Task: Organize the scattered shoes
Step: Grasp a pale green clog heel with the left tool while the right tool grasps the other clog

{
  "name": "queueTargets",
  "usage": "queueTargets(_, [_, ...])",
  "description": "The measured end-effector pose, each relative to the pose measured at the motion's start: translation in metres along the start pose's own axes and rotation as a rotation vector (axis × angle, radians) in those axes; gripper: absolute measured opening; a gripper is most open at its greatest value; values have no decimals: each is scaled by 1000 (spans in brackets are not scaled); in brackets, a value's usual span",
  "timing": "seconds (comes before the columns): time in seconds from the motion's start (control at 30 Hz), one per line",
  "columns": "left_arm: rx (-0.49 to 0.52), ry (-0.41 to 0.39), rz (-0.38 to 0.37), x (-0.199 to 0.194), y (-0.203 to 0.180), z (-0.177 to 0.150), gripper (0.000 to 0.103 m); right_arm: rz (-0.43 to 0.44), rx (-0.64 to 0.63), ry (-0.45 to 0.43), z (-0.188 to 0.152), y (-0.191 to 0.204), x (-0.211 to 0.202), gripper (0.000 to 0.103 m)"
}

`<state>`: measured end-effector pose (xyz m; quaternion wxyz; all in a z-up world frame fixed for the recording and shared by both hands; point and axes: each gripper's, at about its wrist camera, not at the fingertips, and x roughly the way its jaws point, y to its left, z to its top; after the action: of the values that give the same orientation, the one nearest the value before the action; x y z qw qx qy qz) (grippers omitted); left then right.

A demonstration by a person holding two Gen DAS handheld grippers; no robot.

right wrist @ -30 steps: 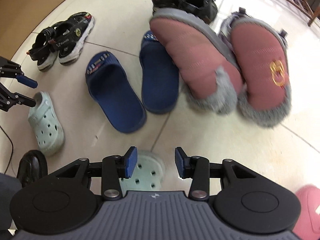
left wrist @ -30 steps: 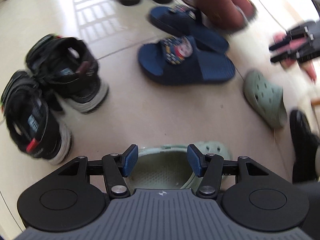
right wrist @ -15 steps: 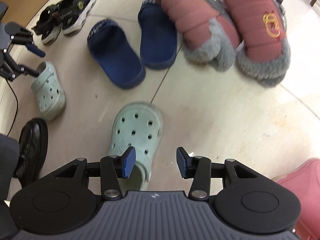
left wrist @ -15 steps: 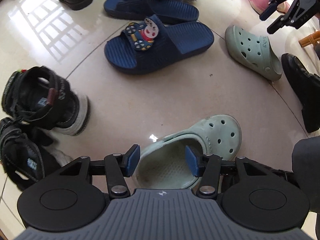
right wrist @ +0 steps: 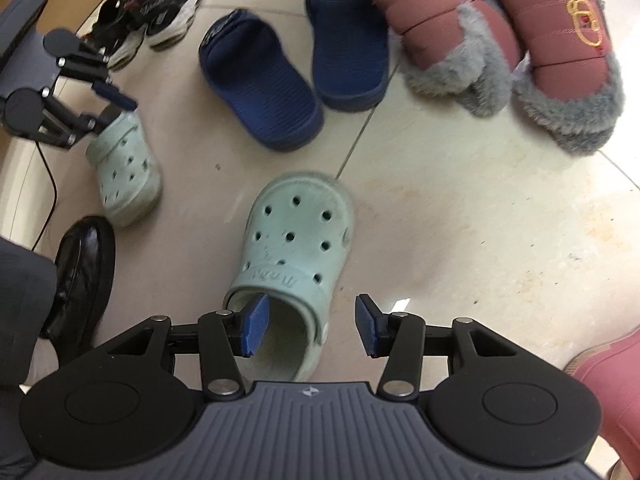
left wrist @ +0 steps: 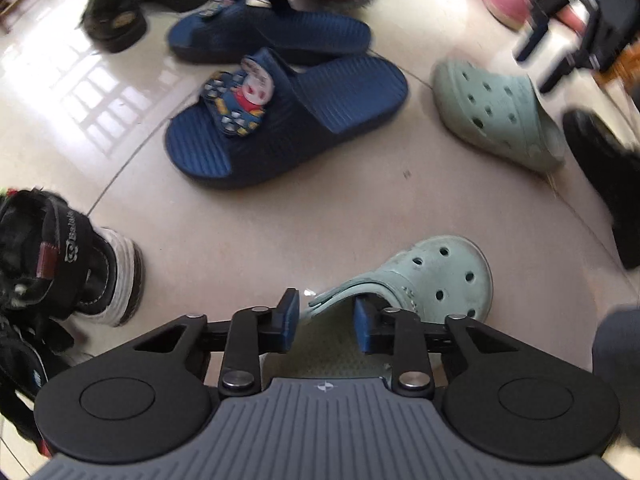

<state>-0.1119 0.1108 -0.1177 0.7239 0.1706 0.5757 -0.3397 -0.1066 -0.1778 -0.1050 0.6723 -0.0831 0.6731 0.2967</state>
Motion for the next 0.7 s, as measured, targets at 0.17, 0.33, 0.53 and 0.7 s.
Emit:
queueTargets(0.17, [-300, -42, 16, -1, 19, -2, 20, -18, 33, -3, 0, -2, 8, 53])
queueTargets(0.33, [-555, -61, 55, -4, 26, -5, 20, -31, 80, -28, -1, -6, 12, 42])
queueTargets(0.53, [-715, -57, 35, -3, 19, -3, 20, -79, 83, -60, 3, -10, 14, 41])
queueTargets(0.7, [-747, -41, -12, 7, 2, 7, 19, -127, 117, -99, 15, -21, 18, 23])
